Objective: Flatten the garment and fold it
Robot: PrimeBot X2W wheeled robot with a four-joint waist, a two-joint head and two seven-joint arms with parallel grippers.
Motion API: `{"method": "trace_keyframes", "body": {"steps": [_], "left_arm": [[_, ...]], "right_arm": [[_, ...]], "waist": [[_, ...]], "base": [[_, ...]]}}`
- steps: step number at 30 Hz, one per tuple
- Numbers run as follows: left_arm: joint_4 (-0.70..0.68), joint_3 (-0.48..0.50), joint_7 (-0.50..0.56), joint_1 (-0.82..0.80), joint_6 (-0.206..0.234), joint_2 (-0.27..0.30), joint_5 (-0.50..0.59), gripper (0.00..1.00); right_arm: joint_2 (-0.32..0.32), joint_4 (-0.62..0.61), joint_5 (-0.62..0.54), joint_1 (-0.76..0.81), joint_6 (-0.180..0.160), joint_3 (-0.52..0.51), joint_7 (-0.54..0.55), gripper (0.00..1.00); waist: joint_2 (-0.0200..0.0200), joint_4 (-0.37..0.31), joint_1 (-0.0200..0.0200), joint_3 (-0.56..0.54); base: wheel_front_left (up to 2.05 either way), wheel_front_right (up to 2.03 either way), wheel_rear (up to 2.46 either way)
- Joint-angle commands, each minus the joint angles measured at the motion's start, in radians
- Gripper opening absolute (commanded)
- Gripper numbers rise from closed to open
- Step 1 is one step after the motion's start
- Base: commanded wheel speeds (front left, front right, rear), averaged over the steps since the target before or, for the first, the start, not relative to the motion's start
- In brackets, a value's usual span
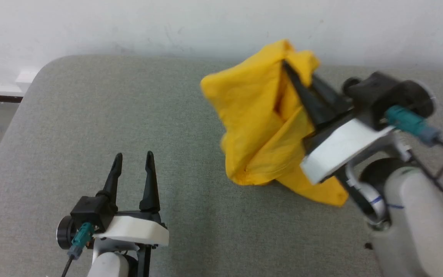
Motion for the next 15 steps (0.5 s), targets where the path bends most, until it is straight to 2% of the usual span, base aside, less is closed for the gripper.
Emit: {"method": "trace_keyframes", "body": {"steps": [1,10,15], "left_arm": [[0.003,0.001,-0.005,0.010,-0.006,-0.004,0.010,1.00],[0.015,-0.026,-0.005,0.012,-0.015,-0.005,-0.003,1.00],[0.018,-0.042,-0.005,0.008,-0.014,-0.005,-0.008,1.00]], "right_arm": [[-0.009,0.006,-0.010,-0.001,-0.002,-0.036,-0.008,0.00],[-0.048,0.184,-0.142,0.184,-0.002,-0.428,0.119,0.00],[-0.020,0.203,-0.235,0.306,-0.002,-0.699,0.193,0.00]], "waist": [[0.0000,-0.001,-0.0001,-0.001],[0.0000,-0.003,-0.0001,-0.002],[0.0000,-0.001,-0.0001,0.002]], "base": [[0.00,0.00,0.00],[0.00,0.00,0.00],[0.00,0.00,0.00]]}}
